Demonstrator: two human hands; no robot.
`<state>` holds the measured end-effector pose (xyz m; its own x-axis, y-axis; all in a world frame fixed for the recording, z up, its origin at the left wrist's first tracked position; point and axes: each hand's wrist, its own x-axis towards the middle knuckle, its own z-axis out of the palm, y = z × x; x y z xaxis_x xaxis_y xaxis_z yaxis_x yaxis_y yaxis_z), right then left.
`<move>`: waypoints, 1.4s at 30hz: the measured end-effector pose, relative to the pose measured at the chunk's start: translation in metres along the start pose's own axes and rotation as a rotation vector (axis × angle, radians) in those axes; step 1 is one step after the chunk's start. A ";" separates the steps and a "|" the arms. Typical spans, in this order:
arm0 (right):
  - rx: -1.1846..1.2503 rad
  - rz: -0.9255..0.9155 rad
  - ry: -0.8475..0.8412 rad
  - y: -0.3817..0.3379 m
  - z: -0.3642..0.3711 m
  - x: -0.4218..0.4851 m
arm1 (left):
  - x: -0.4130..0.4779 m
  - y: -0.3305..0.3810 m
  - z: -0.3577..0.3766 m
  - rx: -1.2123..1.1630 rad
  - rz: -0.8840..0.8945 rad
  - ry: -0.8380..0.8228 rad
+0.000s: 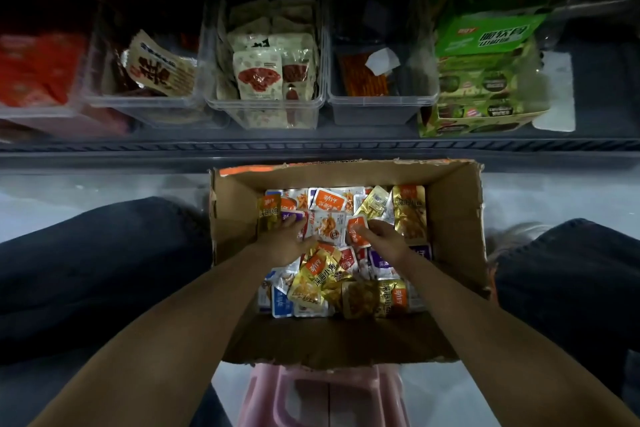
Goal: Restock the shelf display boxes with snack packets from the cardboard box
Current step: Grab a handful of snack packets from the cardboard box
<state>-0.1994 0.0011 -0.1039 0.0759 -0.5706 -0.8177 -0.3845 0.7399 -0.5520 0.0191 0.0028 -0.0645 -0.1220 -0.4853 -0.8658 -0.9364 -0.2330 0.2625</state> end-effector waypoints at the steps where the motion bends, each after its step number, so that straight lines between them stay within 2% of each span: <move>1: 0.032 0.001 -0.009 -0.001 0.002 0.002 | 0.001 0.001 0.001 0.007 -0.006 -0.016; 4: 0.135 0.020 0.004 -0.001 0.007 0.011 | 0.006 0.002 0.005 0.026 -0.016 -0.064; 8: 0.151 0.037 -0.011 -0.003 0.020 0.019 | 0.007 0.002 0.013 0.084 0.045 -0.108; 12: 0.041 0.041 0.008 -0.006 0.032 0.017 | 0.001 0.009 0.021 0.086 0.143 -0.120; 15: 0.004 0.025 0.029 -0.004 0.027 0.012 | -0.004 0.017 0.019 -0.086 0.162 -0.097; 20: 0.141 -0.031 0.031 -0.015 -0.011 -0.018 | -0.013 0.022 0.003 -0.367 0.120 0.121; 24: 0.210 -0.066 -0.029 -0.034 -0.050 -0.044 | -0.034 0.030 -0.013 -0.562 0.087 0.112; 28: 0.234 -0.139 -0.118 -0.061 -0.068 -0.075 | -0.068 0.053 -0.029 -0.664 0.164 0.039; 31: 0.277 -0.216 -0.149 -0.086 -0.069 -0.102 | -0.089 0.066 -0.038 -0.879 0.262 0.092; 33: 0.304 -0.262 -0.126 -0.099 -0.069 -0.122 | -0.106 0.073 -0.046 -1.016 0.326 0.197; 35: 0.312 -0.299 -0.116 -0.109 -0.069 -0.142 | -0.122 0.077 -0.054 -1.078 0.377 0.301; 38: 0.280 -0.406 -0.119 -0.124 -0.067 -0.171 | -0.148 0.082 -0.065 -1.116 0.427 0.366; 42: 0.052 -0.531 -0.061 -0.148 -0.067 -0.210 | -0.182 0.090 -0.078 -1.085 0.487 0.413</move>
<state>-0.2205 -0.0121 0.1605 0.3015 -0.8507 -0.4307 -0.2324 0.3725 -0.8985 -0.0169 0.0048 0.1501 -0.0827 -0.8966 -0.4350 -0.0471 -0.4325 0.9004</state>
